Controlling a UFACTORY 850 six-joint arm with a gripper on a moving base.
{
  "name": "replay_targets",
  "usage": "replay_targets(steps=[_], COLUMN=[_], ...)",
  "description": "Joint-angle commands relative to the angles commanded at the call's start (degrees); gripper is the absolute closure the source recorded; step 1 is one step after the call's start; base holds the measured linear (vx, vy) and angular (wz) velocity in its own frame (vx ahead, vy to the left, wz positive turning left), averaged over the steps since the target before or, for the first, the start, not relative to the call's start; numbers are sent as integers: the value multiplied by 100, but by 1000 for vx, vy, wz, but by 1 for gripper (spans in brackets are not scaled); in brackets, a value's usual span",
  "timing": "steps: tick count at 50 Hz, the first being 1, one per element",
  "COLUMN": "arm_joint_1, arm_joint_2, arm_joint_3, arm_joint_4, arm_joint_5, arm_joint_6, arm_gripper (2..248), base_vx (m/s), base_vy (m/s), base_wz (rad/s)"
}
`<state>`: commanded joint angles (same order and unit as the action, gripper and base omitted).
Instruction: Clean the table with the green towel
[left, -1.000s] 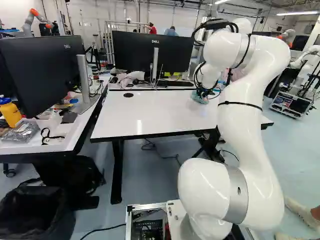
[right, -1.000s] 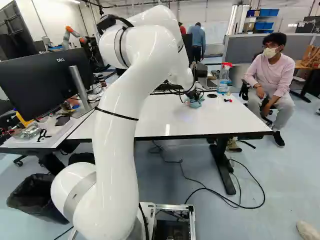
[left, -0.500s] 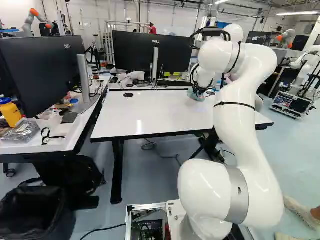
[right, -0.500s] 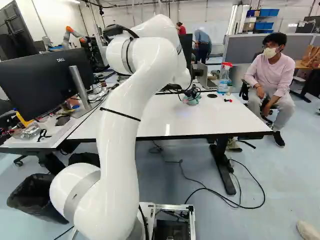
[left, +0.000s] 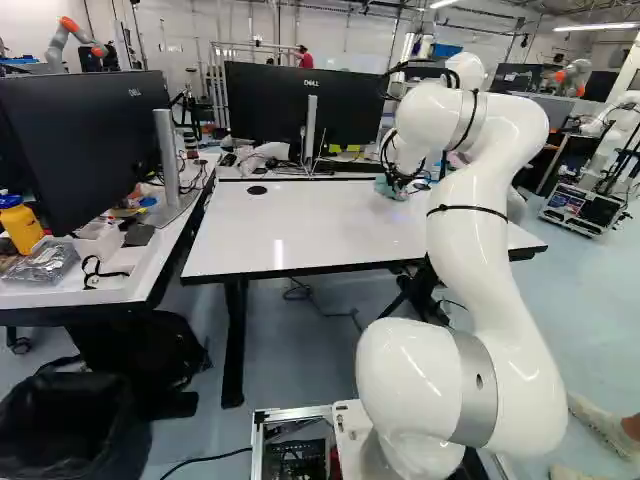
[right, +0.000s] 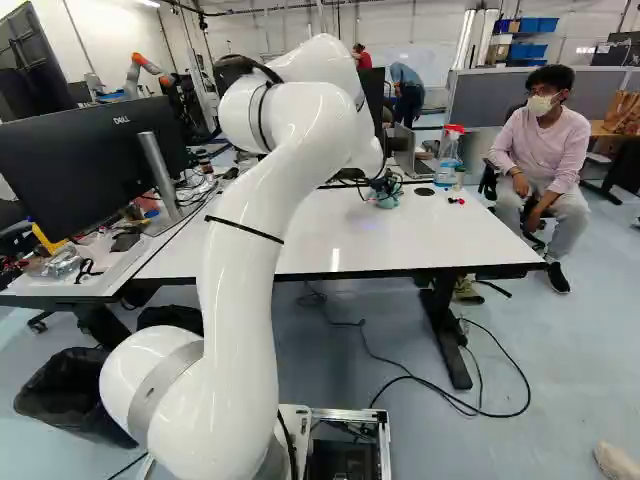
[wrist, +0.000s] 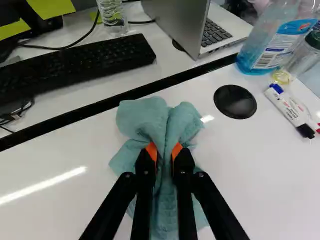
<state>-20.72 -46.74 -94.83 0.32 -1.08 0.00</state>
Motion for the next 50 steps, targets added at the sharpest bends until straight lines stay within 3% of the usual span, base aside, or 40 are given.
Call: replay_targets(steps=[22,50], arm_joint_1=[64,193], arm_joint_2=[478,1454], arm_joint_3=[379,1325], arm_joint_4=[0,0], arm_joint_5=[-162,-865], arm_joint_6=[0,0], arm_gripper=[199,199], base_vx=[0,0], base_vy=[0,0], base_wz=[0,0])
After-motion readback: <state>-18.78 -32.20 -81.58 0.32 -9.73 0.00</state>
